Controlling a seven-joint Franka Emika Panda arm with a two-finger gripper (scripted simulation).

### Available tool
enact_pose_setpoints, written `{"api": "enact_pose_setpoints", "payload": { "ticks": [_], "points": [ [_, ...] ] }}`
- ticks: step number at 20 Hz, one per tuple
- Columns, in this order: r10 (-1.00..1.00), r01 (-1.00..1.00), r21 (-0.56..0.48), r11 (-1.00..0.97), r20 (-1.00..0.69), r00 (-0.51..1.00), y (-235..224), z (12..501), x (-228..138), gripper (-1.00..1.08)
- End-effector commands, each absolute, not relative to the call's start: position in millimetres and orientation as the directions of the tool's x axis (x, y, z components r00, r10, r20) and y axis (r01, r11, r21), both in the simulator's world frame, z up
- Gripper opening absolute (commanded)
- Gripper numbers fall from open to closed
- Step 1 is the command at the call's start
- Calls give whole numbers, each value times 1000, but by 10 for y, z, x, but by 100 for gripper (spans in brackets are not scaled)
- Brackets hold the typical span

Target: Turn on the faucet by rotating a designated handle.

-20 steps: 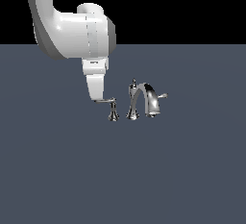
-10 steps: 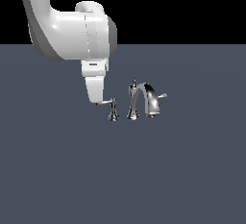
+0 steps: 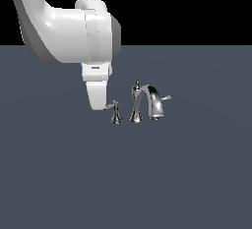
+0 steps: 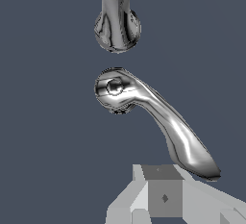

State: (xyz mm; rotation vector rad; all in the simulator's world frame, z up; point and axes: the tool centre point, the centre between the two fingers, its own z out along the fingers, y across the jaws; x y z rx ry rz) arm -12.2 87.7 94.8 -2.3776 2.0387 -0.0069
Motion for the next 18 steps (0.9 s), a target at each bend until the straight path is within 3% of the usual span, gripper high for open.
{"api": "enact_pose_setpoints", "payload": {
  "ticks": [1, 6, 18],
  "points": [
    [-990, -990, -2, -144, 1, 144, 773, 949, -224, -100],
    [-988, -988, -3, -157, -3, 157, 820, 944, -293, -100],
    [-989, -989, 0, -147, 0, 147, 245, 949, -436, -100]
  ]
}}
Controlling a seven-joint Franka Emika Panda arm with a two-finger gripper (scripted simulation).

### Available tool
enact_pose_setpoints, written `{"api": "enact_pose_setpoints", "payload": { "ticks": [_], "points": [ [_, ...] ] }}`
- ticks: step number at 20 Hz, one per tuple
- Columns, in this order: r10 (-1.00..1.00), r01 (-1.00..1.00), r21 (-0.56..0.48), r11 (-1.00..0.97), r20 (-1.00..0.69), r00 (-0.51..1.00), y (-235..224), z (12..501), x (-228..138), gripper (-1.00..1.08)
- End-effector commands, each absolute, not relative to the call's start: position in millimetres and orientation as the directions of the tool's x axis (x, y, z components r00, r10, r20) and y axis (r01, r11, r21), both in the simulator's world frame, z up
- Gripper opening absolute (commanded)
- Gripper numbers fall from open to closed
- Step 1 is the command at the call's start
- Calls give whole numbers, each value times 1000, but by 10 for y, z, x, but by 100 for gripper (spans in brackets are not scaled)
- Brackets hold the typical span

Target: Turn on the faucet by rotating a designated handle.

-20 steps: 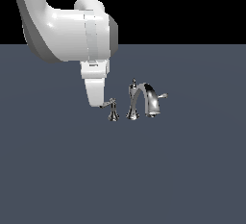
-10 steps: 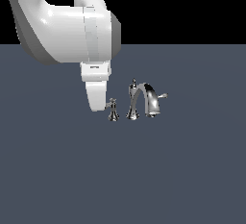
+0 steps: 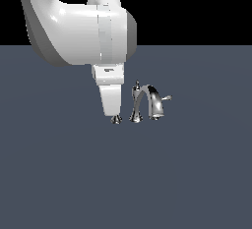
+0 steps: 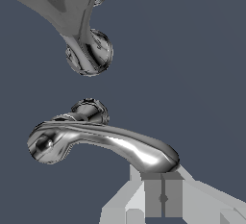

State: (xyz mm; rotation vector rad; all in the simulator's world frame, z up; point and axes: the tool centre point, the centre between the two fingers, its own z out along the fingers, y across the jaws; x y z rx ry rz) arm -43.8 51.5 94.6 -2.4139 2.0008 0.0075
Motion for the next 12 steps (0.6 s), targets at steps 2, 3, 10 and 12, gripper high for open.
{"api": "enact_pose_setpoints", "payload": {
  "ticks": [2, 3, 10, 12],
  "points": [
    [-983, -983, -1, -182, -7, 182, 455, 945, -414, -100],
    [-984, -984, -1, -179, -7, 179, 395, 945, -388, -100],
    [-988, -988, 0, -155, -2, 155, -21, 948, -215, -100],
    [-989, -989, 0, -149, 0, 149, -137, 949, -169, -100]
  ]
}}
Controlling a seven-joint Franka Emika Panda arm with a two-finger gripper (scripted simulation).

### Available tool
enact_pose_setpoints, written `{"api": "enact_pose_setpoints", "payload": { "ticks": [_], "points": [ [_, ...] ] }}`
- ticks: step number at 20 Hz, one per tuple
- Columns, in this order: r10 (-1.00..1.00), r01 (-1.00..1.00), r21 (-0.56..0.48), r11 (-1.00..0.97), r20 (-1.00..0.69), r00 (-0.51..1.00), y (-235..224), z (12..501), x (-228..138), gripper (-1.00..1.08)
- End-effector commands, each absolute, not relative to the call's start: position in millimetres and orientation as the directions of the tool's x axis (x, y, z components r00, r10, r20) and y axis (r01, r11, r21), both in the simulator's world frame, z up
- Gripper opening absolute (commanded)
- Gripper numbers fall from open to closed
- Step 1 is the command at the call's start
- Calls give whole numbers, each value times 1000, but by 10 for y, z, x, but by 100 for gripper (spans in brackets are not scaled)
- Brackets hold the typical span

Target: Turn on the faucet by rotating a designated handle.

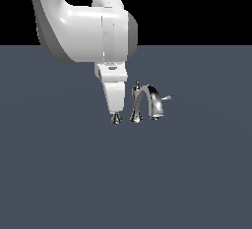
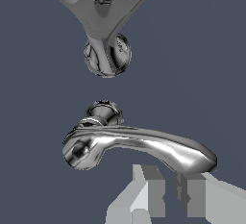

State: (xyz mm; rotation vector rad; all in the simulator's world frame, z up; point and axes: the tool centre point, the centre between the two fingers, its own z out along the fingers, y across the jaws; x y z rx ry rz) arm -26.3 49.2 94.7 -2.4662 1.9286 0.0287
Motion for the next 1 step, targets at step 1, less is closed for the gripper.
{"api": "enact_pose_setpoints", "payload": {
  "ticks": [1],
  "points": [
    [-989, -989, 0, -149, 0, 149, -137, 949, -169, -100]
  ]
}}
